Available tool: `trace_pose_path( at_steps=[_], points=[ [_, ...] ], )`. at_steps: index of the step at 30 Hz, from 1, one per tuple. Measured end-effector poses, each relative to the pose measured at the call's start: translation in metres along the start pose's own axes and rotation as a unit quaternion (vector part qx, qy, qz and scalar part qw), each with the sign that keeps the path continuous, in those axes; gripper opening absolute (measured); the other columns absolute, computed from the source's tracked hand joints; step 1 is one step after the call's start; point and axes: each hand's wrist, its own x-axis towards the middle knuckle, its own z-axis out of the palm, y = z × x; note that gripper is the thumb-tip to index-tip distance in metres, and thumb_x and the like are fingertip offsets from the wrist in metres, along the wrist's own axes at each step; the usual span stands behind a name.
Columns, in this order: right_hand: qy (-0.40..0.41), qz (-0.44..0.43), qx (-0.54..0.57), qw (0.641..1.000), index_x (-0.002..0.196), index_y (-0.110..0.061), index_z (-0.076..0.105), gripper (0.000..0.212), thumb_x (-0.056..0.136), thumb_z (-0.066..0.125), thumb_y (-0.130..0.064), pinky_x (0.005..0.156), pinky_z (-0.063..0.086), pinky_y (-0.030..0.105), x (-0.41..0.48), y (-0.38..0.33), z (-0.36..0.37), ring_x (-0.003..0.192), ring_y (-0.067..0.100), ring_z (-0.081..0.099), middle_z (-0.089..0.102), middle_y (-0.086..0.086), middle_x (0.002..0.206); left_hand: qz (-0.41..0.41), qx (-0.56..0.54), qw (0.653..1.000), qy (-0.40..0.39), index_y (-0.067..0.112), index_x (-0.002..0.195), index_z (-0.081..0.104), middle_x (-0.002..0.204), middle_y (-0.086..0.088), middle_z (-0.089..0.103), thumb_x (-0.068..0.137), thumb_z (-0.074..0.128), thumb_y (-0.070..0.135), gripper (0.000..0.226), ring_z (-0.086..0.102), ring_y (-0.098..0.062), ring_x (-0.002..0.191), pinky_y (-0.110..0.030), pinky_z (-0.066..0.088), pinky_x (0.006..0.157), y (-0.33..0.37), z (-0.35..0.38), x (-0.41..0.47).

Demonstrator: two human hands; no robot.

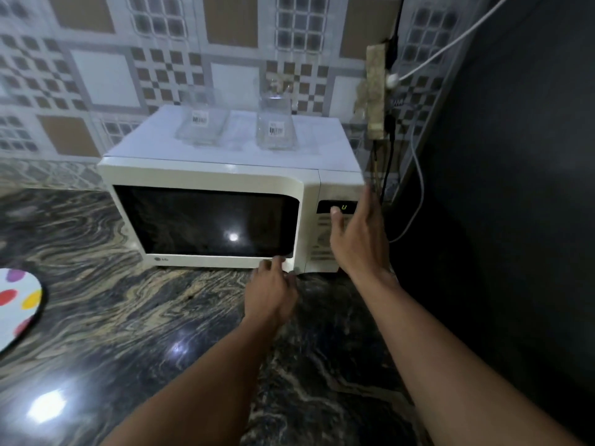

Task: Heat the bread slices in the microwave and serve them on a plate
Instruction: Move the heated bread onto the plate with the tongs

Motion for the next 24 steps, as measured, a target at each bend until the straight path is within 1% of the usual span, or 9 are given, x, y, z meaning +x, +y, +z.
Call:
trace_pose_path(
  at_steps=[3,6,10,14,19,20,22,23,24],
  points=[
    [-0.016,-0.043,-0.045,0.998,0.159,-0.019,0.004,0.067,0.105,0.034,-0.044,0.119,0.023,0.048,0.023,-0.014,-0.008,0.151,0.033,0.015,0.011,0.016,0.165,0.025,-0.069,0.997,0.037,0.019,0.131,0.050,0.124,-0.010,0.055,0.099,0.051,0.038,0.037,0.057,-0.032,0.111,-0.044,0.050,0.091,0.027,-0.023,0.016],
    [-0.094,-0.096,-0.118,0.984,0.158,-0.017,0.017,0.055,0.108,0.026,-0.036,0.122,0.013,0.050,0.050,-0.024,-0.016,0.152,0.031,0.009,0.011,0.014,0.165,0.046,-0.115,0.991,0.048,0.015,0.123,0.055,0.116,-0.010,0.059,0.098,0.055,0.034,0.031,0.060,-0.030,0.102,-0.038,0.049,0.084,0.050,-0.040,0.033],
    [-0.149,-0.155,-0.171,0.962,0.156,-0.013,0.025,0.050,0.108,0.028,-0.028,0.117,0.024,0.050,0.070,-0.025,-0.023,0.149,0.029,0.021,0.025,0.011,0.162,0.039,-0.162,0.985,0.047,0.011,0.096,0.059,0.097,-0.011,0.068,0.099,0.054,0.031,0.021,0.064,-0.032,0.091,-0.032,0.045,0.067,0.066,-0.050,0.049],
    [-0.178,-0.149,-0.150,0.961,0.157,-0.013,0.021,0.051,0.109,0.027,-0.027,0.120,0.020,0.050,0.068,-0.022,-0.025,0.151,0.027,0.014,0.018,0.011,0.164,-0.006,-0.197,0.979,0.044,0.019,0.070,0.048,0.070,0.000,0.053,0.102,0.056,0.021,0.033,0.060,-0.022,0.075,-0.021,0.032,0.049,0.071,-0.056,0.045],
    [-0.189,-0.154,-0.142,0.959,0.158,-0.013,0.021,0.050,0.109,0.031,-0.022,0.121,0.020,0.046,0.073,-0.021,-0.027,0.151,0.027,0.014,0.017,0.011,0.165,-0.037,-0.201,0.977,0.064,0.017,0.059,0.039,0.069,-0.011,0.057,0.101,0.056,0.008,0.046,0.057,-0.004,0.075,-0.019,0.034,0.050,0.079,-0.058,0.039],
    [-0.191,-0.158,-0.147,0.957,0.157,-0.013,0.021,0.050,0.109,0.032,-0.021,0.120,0.022,0.045,0.074,-0.022,-0.028,0.151,0.027,0.015,0.019,0.012,0.164,-0.043,-0.203,0.976,0.067,0.014,0.060,0.040,0.063,-0.007,0.052,0.101,0.056,0.007,0.044,0.052,-0.007,0.060,-0.017,0.034,0.052,0.080,-0.058,0.039],
    [-0.198,-0.169,-0.161,0.952,0.156,-0.011,0.022,0.050,0.108,0.033,-0.018,0.117,0.027,0.046,0.077,-0.024,-0.029,0.148,0.030,0.020,0.025,0.014,0.160,-0.052,-0.206,0.974,0.073,0.010,0.062,0.043,0.057,0.003,0.045,0.100,0.056,0.008,0.041,0.036,-0.008,0.054,-0.017,0.028,0.051,0.081,-0.057,0.039],
    [-0.201,-0.172,-0.167,0.950,0.156,-0.010,0.023,0.050,0.108,0.033,-0.016,0.114,0.030,0.046,0.078,-0.024,-0.030,0.146,0.031,0.023,0.028,0.014,0.158,-0.053,-0.200,0.975,0.075,0.009,0.062,0.044,0.056,0.004,0.045,0.100,0.057,0.007,0.040,0.038,-0.007,0.052,-0.026,0.024,0.052,0.081,-0.057,0.039],
    [-0.203,-0.176,-0.174,0.947,0.155,-0.010,0.024,0.049,0.107,0.033,-0.015,0.112,0.033,0.046,0.079,-0.024,-0.030,0.144,0.031,0.026,0.030,0.015,0.156,-0.054,-0.193,0.977,0.077,0.008,0.062,0.044,0.055,0.004,0.044,0.100,0.057,0.007,0.040,0.035,-0.004,0.050,-0.022,0.026,0.052,0.081,-0.057,0.038]
  ],
)
